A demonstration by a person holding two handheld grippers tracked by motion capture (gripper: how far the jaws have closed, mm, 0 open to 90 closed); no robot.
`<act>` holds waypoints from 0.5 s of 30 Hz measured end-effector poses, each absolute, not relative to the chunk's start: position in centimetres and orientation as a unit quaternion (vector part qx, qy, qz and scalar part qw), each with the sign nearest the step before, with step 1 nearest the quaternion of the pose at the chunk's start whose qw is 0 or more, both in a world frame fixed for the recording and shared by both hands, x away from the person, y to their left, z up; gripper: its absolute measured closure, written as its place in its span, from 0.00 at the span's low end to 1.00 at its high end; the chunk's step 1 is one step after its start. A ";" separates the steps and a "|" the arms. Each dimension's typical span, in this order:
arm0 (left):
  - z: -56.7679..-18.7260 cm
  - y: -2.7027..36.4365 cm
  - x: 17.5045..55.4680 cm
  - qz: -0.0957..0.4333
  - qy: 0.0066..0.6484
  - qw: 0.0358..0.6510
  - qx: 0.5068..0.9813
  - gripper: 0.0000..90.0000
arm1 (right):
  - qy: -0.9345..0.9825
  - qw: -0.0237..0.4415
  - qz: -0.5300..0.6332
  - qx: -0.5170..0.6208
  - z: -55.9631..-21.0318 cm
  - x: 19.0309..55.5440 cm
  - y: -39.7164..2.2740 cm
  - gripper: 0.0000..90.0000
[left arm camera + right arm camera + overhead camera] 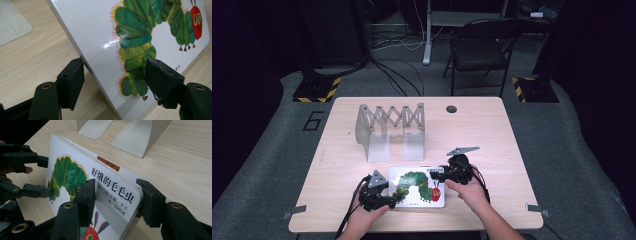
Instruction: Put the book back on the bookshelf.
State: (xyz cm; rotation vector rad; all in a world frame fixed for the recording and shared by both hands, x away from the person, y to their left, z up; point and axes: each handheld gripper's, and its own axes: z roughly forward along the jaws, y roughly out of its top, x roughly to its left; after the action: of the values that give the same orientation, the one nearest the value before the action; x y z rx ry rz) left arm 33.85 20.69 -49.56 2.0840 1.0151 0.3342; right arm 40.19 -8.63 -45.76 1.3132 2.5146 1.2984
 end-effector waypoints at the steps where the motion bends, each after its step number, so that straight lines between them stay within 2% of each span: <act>1: -49.4 20.8 33.9 0.135 0.397 0.384 0.823 0.37 | 0.806 0.012 0.415 0.423 -45.6 40.2 -8.5 0.57; 7: -48.6 21.1 34.4 0.150 0.394 0.375 0.826 0.41 | 0.809 0.020 0.416 0.415 -44.8 40.6 -8.1 0.58; 15: -47.3 21.8 34.9 0.165 0.401 0.394 0.811 0.45 | 0.807 0.032 0.430 0.403 -42.9 41.0 -7.4 0.57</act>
State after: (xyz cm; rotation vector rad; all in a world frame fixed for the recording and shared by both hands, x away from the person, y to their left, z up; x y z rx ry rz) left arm 34.88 21.78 -47.26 2.0567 1.0182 0.4177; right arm 41.01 -7.38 -42.92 1.2405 2.4853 1.3247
